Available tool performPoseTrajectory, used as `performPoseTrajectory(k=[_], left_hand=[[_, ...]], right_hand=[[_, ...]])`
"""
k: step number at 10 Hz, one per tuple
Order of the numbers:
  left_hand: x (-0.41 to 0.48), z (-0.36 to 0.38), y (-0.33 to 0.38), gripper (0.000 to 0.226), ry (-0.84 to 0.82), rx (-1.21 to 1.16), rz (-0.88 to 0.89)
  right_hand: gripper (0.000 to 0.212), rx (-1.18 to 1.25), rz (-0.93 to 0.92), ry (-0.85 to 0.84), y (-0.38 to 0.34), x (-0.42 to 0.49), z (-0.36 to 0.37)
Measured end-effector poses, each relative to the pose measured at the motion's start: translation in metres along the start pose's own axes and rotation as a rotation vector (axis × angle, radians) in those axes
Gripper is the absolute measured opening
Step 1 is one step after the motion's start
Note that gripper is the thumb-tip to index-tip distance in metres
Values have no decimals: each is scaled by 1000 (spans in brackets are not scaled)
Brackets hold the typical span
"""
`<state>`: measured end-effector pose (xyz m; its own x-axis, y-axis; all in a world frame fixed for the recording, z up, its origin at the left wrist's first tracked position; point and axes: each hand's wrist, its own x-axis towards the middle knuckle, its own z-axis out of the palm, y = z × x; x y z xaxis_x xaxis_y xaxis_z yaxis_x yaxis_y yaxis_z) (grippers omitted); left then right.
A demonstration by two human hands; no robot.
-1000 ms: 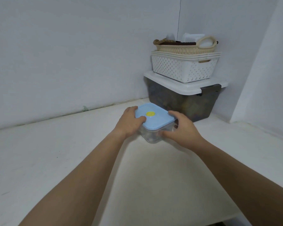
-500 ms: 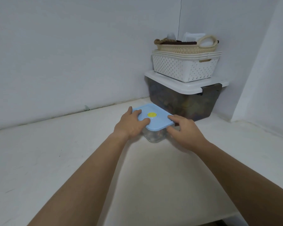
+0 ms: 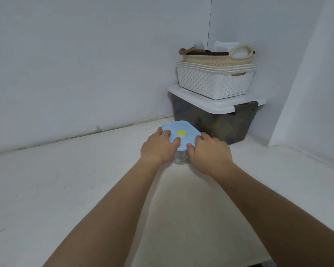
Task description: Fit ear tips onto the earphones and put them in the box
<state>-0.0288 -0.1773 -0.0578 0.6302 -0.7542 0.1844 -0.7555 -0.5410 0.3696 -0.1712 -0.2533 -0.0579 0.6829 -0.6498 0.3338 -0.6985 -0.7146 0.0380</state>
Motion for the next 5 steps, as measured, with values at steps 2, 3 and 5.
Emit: performPoseTrajectory(k=[2,3,5], left_hand=[[13,-7,14,50,-34,220,-17],[5,-21,11,58,-55,104,-10],[-30,-53,-3,70,-61,157,-3]], right_hand=[[49,109,66,-192,4,20,-14],[48,168,48,-136,4,17,-24],[49,163,11,-57,3,2,-53]])
